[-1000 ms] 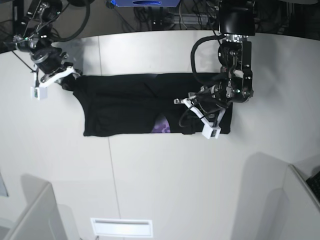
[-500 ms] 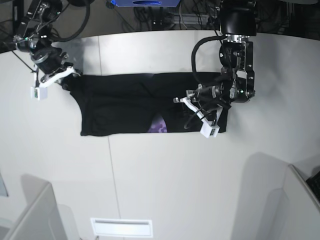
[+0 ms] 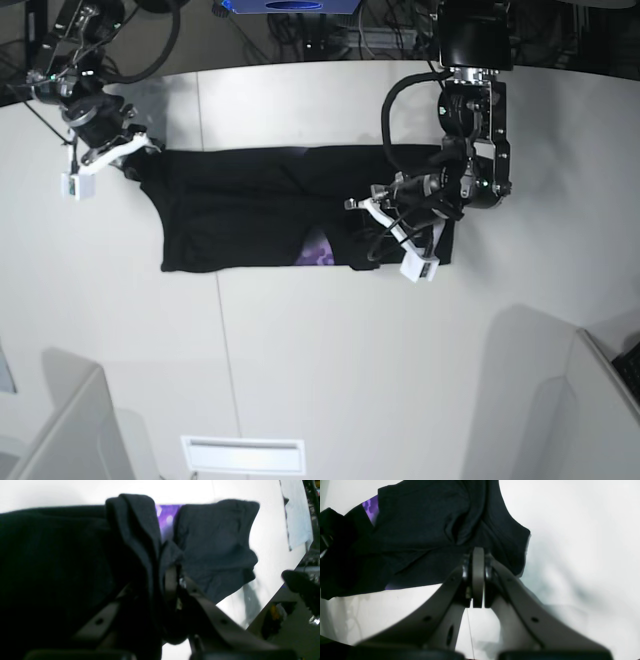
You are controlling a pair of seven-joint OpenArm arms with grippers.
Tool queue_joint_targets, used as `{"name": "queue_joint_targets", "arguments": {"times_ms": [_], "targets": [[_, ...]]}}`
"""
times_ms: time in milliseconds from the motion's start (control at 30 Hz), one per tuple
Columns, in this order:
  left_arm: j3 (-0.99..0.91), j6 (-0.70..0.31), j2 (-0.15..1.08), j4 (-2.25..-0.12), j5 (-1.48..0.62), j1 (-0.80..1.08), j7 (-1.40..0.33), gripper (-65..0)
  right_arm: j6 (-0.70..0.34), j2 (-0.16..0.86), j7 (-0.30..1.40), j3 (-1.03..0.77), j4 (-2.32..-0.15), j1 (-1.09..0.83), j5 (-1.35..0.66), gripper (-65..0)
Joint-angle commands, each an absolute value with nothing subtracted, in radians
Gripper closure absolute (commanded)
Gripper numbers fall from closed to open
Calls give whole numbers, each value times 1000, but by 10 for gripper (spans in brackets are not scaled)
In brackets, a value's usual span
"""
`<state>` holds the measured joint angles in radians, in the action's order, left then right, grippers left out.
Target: Fold the T-shirt properly
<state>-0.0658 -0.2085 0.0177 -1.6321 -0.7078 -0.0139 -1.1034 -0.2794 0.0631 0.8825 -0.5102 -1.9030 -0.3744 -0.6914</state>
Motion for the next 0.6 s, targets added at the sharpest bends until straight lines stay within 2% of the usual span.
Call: {"name": "queue_joint_targets", "arguments": {"times_ms": [0, 400, 567], "targets": [[-65, -214, -2, -1649, -733, -31, -1087, 0, -283, 73, 863, -512, -1916, -369, -702, 0], [-51, -214, -62, -1567, -728, -76, -1087, 0, -283, 74, 863, -509, -1913, -358, -702, 0], [-53, -214, -62, -1564, -728, -77, -1087, 0, -283, 114, 860, -466, -1718, -223, -602, 0]]}}
